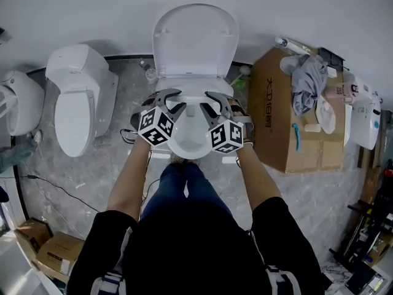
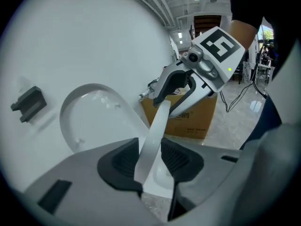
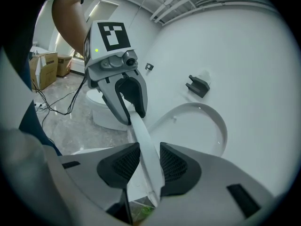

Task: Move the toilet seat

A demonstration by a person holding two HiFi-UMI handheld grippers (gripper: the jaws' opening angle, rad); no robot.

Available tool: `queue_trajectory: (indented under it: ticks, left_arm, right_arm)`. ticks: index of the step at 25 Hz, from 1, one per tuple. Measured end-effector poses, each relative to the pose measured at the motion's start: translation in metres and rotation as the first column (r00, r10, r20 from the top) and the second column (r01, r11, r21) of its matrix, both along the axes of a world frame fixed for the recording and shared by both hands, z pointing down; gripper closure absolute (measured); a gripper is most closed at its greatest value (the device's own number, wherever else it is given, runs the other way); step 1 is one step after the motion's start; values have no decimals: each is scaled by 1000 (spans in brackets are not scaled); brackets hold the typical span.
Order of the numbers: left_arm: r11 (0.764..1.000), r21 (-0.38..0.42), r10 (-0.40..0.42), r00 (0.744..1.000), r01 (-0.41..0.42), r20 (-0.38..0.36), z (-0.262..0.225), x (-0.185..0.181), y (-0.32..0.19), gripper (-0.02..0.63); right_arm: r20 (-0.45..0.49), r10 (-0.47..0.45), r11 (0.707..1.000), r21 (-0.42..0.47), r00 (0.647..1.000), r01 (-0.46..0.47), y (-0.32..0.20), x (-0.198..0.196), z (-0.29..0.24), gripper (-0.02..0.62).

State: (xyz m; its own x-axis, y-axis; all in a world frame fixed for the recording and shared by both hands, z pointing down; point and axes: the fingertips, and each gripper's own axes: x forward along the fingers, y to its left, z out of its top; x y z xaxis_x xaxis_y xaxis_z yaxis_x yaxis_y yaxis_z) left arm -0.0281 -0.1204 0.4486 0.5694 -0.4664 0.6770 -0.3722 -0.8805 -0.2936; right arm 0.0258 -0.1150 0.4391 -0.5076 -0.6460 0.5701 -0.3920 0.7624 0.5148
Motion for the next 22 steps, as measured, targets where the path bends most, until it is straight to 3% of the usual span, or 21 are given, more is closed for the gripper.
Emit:
queue_trajectory:
  ticks: [22]
  left_arm:
    - [993, 78, -90, 995, 93, -41, -28, 0, -95, 463]
  right_arm:
    - [31, -1, 999, 40, 1000, -1, -93, -1, -31, 466]
